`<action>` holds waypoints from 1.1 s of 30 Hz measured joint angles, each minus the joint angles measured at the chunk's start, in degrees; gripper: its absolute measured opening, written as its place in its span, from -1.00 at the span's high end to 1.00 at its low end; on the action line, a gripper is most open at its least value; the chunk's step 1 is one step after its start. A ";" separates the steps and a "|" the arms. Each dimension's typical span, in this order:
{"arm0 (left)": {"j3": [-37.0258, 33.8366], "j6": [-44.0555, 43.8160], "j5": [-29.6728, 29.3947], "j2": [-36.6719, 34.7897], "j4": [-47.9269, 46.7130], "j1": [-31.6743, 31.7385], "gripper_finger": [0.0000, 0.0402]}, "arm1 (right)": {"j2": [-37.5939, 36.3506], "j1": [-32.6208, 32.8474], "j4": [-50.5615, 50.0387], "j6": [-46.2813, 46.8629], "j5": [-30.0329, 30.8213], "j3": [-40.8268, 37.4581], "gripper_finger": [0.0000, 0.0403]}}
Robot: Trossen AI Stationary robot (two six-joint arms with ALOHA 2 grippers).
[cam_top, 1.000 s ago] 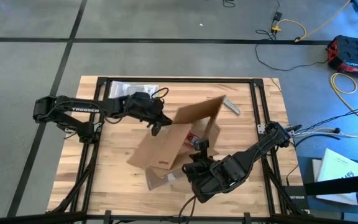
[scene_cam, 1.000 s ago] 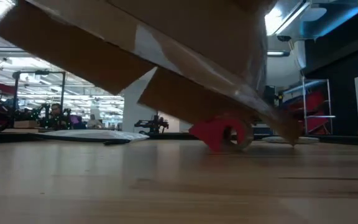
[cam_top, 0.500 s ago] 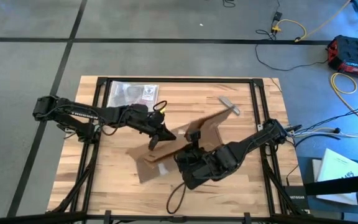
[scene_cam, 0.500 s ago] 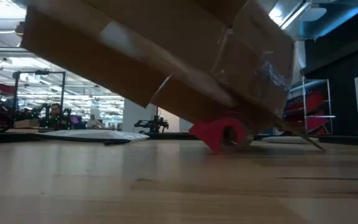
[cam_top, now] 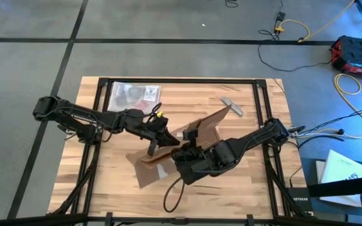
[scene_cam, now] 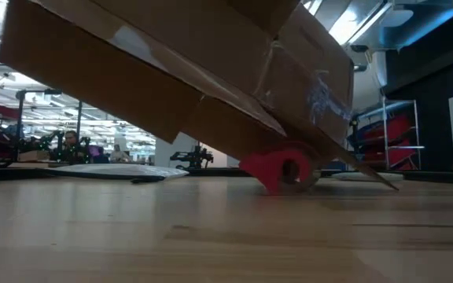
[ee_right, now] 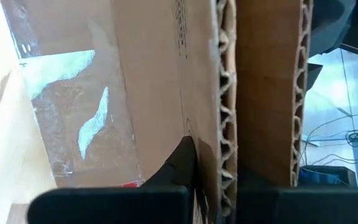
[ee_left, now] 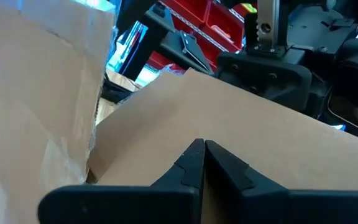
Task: Unpack boxes
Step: Break down the box until it is fully flat
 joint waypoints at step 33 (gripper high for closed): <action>0.17 1.68 -1.96 0.11 0.51 -0.53 1.00 | 0.11 -0.02 -1.52 -0.24 -0.52 -0.04 0.00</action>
